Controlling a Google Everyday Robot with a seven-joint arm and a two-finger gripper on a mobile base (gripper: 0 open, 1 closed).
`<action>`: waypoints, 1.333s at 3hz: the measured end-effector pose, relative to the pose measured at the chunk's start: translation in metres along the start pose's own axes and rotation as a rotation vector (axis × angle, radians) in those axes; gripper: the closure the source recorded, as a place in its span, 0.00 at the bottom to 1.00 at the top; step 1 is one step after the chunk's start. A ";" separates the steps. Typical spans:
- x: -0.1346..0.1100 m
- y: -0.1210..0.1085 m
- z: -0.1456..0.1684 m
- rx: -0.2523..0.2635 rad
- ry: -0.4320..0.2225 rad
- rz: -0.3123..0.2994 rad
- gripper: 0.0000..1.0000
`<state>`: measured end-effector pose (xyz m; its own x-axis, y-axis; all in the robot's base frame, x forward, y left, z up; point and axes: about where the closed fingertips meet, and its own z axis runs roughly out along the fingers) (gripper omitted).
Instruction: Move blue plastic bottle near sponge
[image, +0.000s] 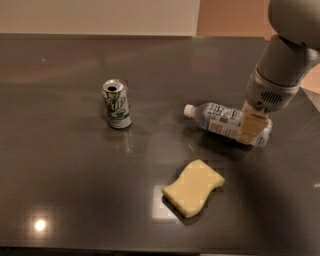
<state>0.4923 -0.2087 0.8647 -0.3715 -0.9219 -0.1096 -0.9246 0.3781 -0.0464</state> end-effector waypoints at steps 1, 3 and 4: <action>0.001 0.024 0.005 -0.016 0.019 -0.057 1.00; -0.002 0.048 0.008 -0.038 0.032 -0.132 0.60; -0.002 0.052 0.005 -0.041 0.020 -0.155 0.37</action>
Offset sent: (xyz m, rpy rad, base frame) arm -0.0523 0.0247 -0.0111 -0.0340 0.0539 0.1578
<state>0.4456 -0.1871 0.8577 -0.2254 -0.9706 -0.0843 -0.9735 0.2278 -0.0210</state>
